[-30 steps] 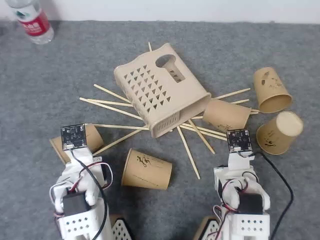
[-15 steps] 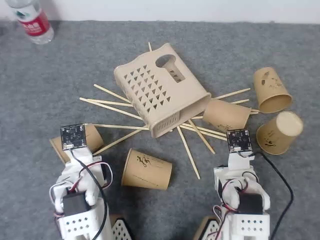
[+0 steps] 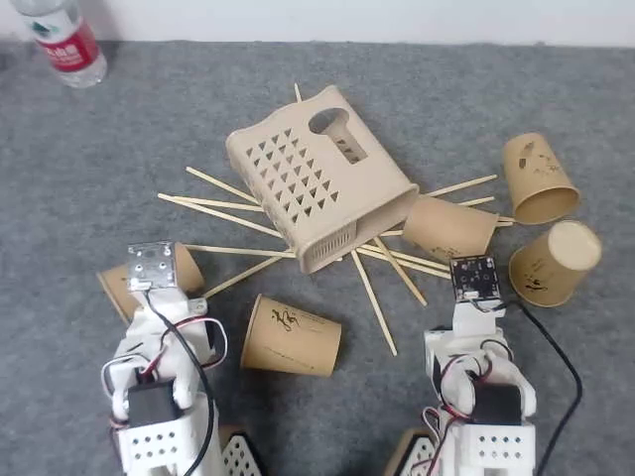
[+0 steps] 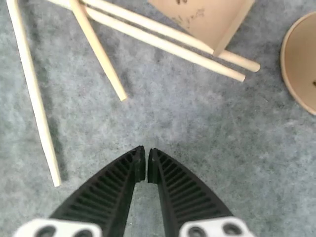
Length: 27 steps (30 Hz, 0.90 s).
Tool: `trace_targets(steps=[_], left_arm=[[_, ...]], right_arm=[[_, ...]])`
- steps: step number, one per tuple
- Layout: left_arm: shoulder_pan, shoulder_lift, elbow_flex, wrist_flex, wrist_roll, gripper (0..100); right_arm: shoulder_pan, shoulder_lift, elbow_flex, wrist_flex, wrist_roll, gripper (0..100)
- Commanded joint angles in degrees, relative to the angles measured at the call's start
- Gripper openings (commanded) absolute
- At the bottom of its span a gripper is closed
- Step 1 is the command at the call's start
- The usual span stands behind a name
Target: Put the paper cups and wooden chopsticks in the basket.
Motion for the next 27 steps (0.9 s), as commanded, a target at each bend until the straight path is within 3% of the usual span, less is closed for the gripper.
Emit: trace_targets(steps=[1, 7, 14, 18, 23, 27], left_arm=[[0.88, -1.23, -0.4, -1.85, 0.18, 1], [3.34, -1.23, -2.07, -1.67, -0.18, 1], [0.7, -1.23, -6.2, 1.23, -11.25, 2], [0.35, -1.23, -7.87, -1.23, -10.11, 2], [0.09, -1.23, -14.46, -1.67, -9.14, 6], [1.67, -0.97, -18.51, -3.78, -7.65, 16]], right_arm=[[0.31, -0.4, 0.97, -4.53, -0.53, 4.0], [0.57, -0.48, 0.97, -8.66, -0.18, 4.1], [0.66, -0.48, 0.79, -9.45, -0.09, 4.1], [0.84, -0.4, -1.32, -12.0, 0.35, 4.1], [3.56, -0.4, -8.97, -11.82, 14.42, 4.2], [3.03, -0.31, -15.65, -5.49, 18.64, 7.9]])
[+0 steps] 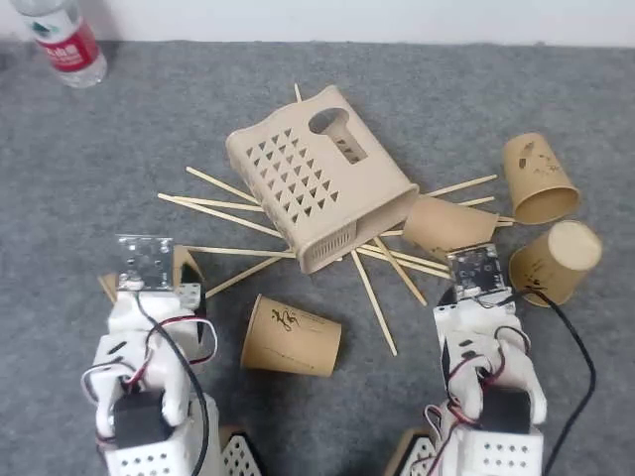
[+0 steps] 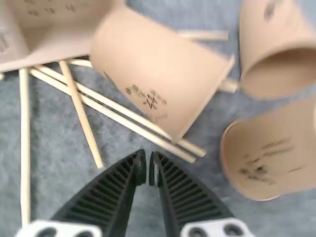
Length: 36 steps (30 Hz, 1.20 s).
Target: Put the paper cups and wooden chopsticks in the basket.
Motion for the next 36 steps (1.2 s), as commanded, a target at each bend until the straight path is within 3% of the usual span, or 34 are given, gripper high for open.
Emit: trace_targets(steps=[1, 7, 12, 19, 27, 33, 36], left_arm=[[1.93, -0.97, -5.23, -3.43, 2.11, 16], [4.4, -0.79, -5.23, -4.57, 6.33, 14], [4.48, 0.35, -8.31, -4.04, 4.66, 14], [4.48, 21.63, -26.24, -2.81, 4.75, 14], [4.66, 50.02, -35.82, -3.52, 12.04, 13], [4.66, 53.63, -35.74, -8.35, 13.45, 14], [4.57, 53.89, -32.13, -12.57, 16.35, 14]], right_arm=[[0.66, -0.31, -8.88, 4.7, 4.84, 9.9], [0.31, -0.13, -19.25, 8.4, 8.0, 13.6], [0.57, -0.13, -22.86, 8.4, 7.65, 13.4], [0.31, 7.08, -30.24, 7.78, 1.23, 13.3], [-4.09, 44.09, -58.46, 11.91, 0.26, 13.5], [-4.88, 77.67, -89.14, 16.66, 0.35, 13.8], [-7.52, 94.11, -107.08, 21.14, 4.04, 13.8]])
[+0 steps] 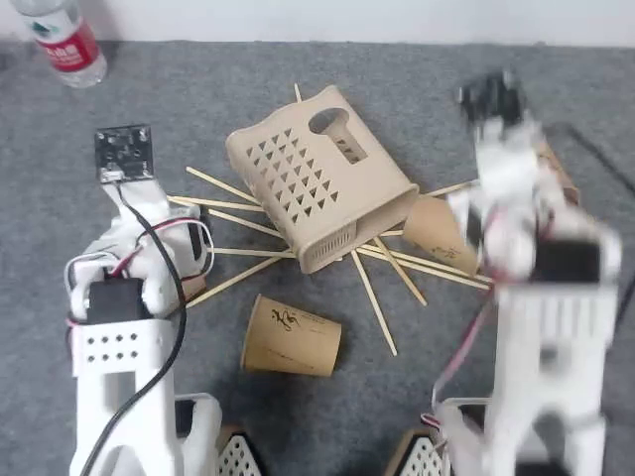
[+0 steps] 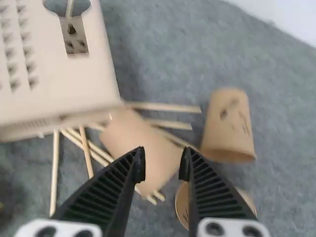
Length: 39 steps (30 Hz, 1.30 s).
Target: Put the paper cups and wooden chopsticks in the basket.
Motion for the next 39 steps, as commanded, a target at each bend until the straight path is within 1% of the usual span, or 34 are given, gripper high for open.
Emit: trace_targets(steps=[1, 5, 8, 10, 14, 20, 21, 26, 31, 39], left_arm=[[0.26, 0.26, 3.56, -7.21, 3.69, 14], [0.35, 0.0, 9.45, -12.84, 6.51, 14], [-0.09, -0.09, 12.88, -17.14, 7.3, 14], [-0.09, -0.09, 15.08, -20.4, 7.3, 14], [0.26, -0.09, 18.42, -26.11, 7.3, 14], [-0.09, -0.09, 18.33, -26.37, 7.3, 14], [-0.09, -0.09, 18.33, -26.37, 7.3, 14], [-0.09, -0.09, 18.24, -26.29, 7.12, 14], [-0.09, -0.09, 18.24, -26.29, 7.12, 14], [-0.09, -0.09, 18.24, -26.2, 7.12, 14]], right_arm=[[-3.91, 22.02, -25.93, 4.62, 4.04, 13.8], [-8.4, 40.22, -47.74, 8.31, 7.47, 13.8], [-10.51, 51.12, -61.71, 8.57, 7.91, 13.8], [-11.82, 57.71, -69.63, 8.4, 8.7, 13.8], [-14.9, 69.32, -81.05, 8.57, 13.36, 13.8], [-16.66, 83.03, -89.85, 7.87, 13.98, 14.0], [-16.75, 84.7, -91.25, 7.78, 13.98, 15.3], [-15.87, 91.03, -96.35, 7.6, 13.98, 31.0], [-15.78, 92.7, -96.26, 6.37, 13.98, 29.2], [-15.6, 94.37, -96.26, -0.22, 13.98, 29.2]])
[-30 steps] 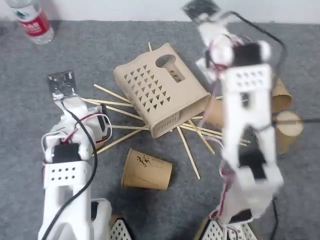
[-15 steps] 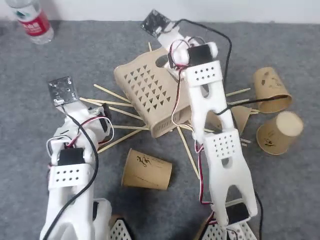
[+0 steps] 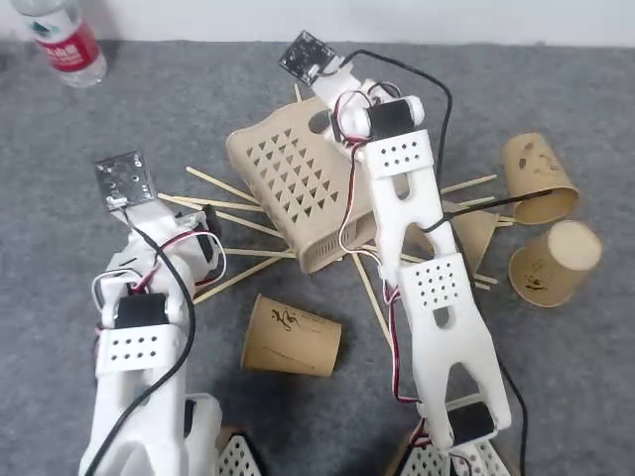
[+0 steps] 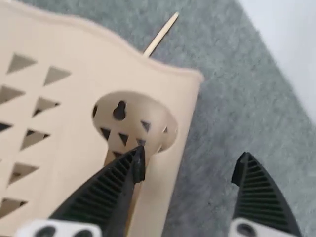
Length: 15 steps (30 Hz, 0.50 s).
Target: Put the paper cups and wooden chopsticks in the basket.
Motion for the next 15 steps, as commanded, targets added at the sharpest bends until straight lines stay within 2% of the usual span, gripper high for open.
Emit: trace_targets(steps=[1, 9, 13, 15], left_arm=[[-0.09, -0.35, -0.57, -0.97, 0.35, 14], [-0.09, -0.35, -0.48, -0.7, 0.35, 14], [0.18, -0.35, -0.66, -0.09, 0.26, 14], [0.18, -0.35, -0.66, -0.09, 0.26, 14]], right_arm=[[0.66, 0.92, -2.81, -2.95, 0.62, 29.2], [1.71, 7.52, -2.9, -11.91, 0.7, 29.2], [1.19, 7.52, -2.9, -13.05, 0.7, 29.1], [0.66, 7.52, -2.9, -12.7, 0.88, 24.7]])
